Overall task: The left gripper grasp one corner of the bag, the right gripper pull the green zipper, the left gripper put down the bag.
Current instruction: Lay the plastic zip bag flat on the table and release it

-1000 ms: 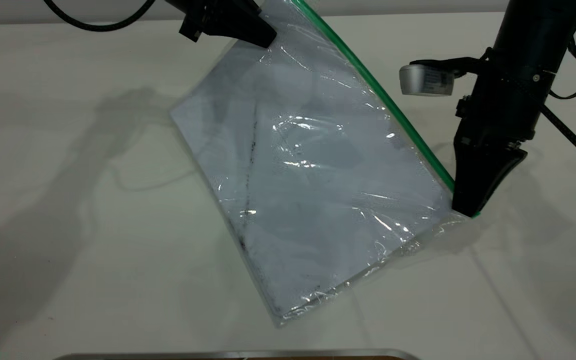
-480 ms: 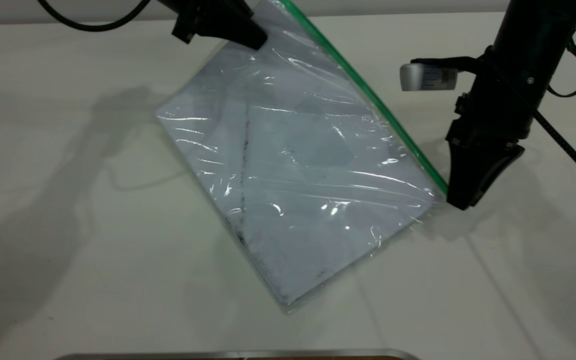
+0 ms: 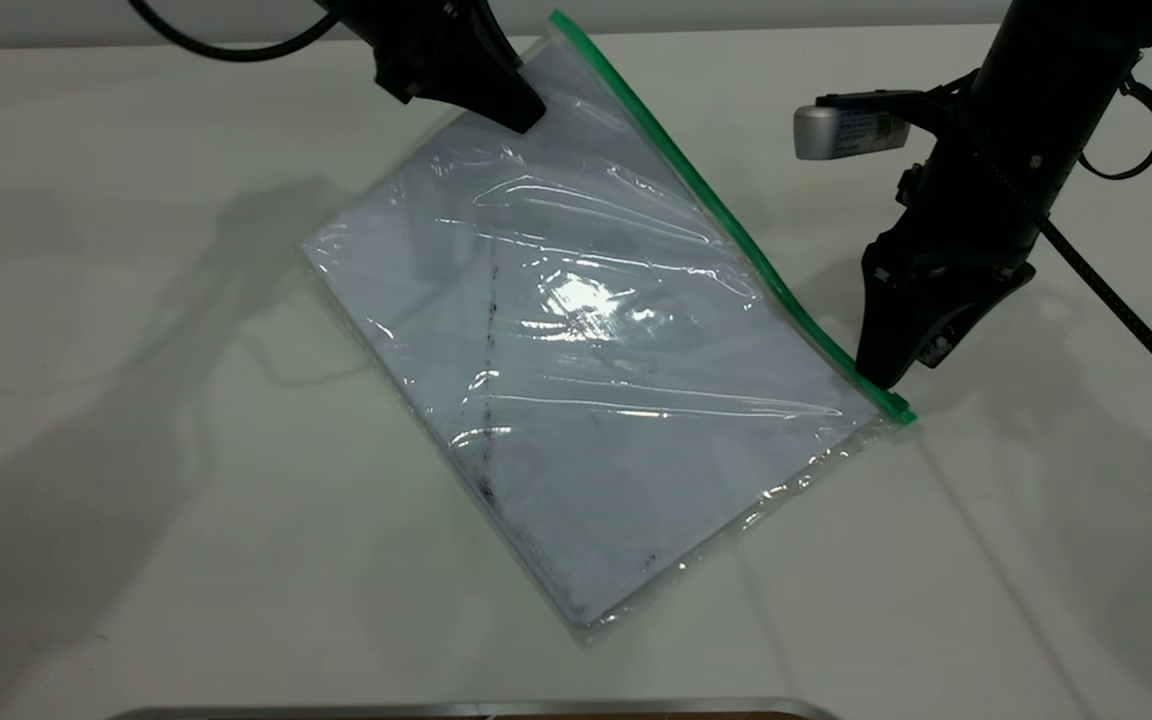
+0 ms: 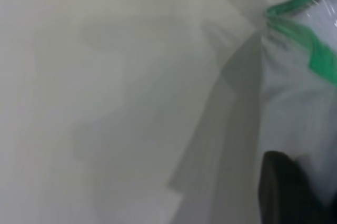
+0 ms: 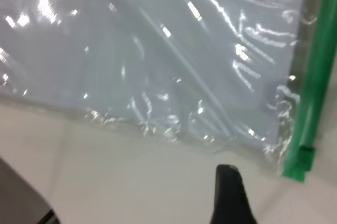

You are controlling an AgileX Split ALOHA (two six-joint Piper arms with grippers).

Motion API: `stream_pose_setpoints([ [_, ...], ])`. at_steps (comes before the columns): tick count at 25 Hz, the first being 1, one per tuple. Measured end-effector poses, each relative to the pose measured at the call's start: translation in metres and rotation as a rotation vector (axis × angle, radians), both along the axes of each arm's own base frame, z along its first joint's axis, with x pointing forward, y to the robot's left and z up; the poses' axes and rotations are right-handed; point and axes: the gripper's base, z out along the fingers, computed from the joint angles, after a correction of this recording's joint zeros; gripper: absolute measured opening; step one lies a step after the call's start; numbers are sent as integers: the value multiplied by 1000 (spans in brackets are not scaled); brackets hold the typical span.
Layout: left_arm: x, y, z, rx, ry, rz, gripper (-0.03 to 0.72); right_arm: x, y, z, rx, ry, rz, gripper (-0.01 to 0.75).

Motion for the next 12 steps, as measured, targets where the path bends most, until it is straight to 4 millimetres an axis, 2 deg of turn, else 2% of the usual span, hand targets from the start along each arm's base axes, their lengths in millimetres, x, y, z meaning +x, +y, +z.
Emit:
stream_pose_setpoints([
  [8, 8, 1, -1, 21, 6, 137, 576, 9, -2, 1, -28, -95, -13, 535],
  [10, 14, 2, 0, 31, -33, 182, 631, 13, -3, 10, -34, -141, -7, 535],
  [12, 19, 4, 6, 46, -72, 235, 652, 19, -3, 30, -30, -212, -12, 535],
])
